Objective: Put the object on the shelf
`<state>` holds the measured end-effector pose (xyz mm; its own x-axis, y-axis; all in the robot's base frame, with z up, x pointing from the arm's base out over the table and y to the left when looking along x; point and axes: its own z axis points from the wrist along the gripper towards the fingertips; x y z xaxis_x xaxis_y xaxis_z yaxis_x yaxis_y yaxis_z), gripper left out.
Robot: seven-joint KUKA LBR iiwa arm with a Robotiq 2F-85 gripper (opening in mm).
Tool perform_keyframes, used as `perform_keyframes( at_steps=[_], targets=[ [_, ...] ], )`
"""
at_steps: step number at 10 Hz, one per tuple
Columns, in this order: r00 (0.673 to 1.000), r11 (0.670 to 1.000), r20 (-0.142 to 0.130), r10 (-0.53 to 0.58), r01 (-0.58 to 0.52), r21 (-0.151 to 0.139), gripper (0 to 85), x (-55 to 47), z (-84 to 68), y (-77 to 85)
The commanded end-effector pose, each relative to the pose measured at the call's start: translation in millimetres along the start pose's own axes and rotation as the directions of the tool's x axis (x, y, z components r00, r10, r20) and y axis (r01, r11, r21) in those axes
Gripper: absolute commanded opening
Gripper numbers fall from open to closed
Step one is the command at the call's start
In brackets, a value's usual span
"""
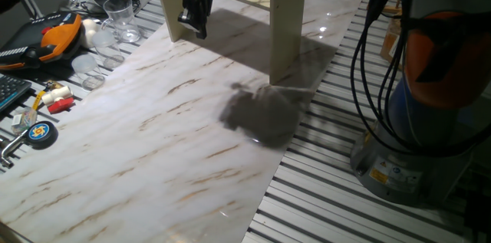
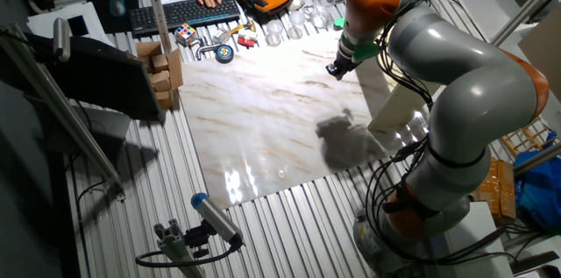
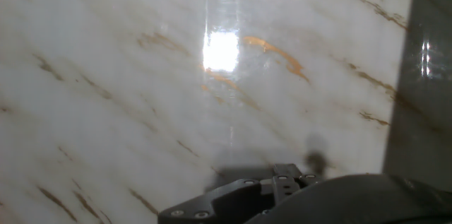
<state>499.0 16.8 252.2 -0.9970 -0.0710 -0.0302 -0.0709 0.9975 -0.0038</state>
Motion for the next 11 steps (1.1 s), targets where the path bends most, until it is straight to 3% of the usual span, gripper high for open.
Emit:
perform_keyframes(
  at_steps=[1,11],
  targets=[
    [1.0,1.0,-0.003,-0.001,0.001,-0.014,0.0,-0.5,0.6,-1.1],
    [1.0,1.0,0.0,-0.009,0.009,-0.006,0.0,0.3,1.4,-3.3]
  ],
)
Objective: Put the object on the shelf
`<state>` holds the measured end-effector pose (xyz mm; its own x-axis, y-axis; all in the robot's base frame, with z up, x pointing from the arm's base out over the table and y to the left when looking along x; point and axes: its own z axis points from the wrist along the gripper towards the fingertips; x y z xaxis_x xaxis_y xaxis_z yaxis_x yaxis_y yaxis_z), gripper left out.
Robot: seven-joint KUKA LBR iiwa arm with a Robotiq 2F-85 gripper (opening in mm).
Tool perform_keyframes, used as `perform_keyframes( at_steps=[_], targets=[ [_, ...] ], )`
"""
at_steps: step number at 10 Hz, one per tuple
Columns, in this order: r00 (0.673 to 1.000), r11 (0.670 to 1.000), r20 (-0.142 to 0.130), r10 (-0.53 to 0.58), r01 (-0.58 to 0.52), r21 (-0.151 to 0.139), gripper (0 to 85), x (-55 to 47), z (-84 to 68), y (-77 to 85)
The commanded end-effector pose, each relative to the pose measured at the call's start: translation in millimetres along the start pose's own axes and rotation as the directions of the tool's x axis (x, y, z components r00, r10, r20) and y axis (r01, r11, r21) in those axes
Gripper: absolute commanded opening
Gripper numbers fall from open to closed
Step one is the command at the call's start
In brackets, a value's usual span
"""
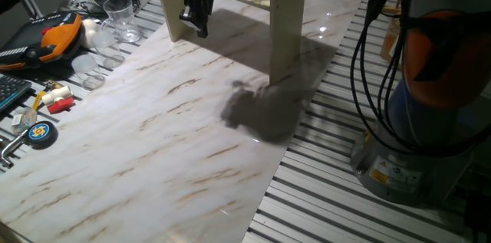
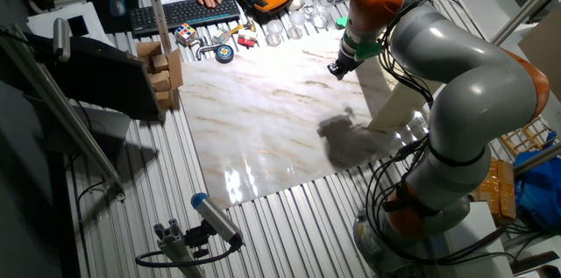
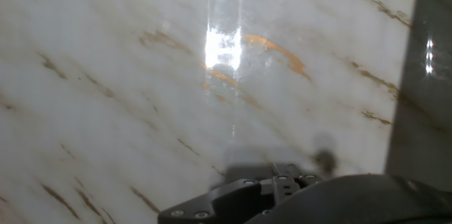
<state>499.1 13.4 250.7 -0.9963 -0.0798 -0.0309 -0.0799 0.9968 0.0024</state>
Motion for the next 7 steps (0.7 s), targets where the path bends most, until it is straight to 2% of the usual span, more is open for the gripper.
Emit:
perform_keyframes(
  at_steps=[1,7],
  targets=[
    [1.0,1.0,0.0,0.0,0.0,0.0,0.0,0.2,-0.5,0.0],
    [1.0,1.0,0.008,-0.002,0.002,0.007,0.0,0.3,-0.9,-0.6]
  ],
)
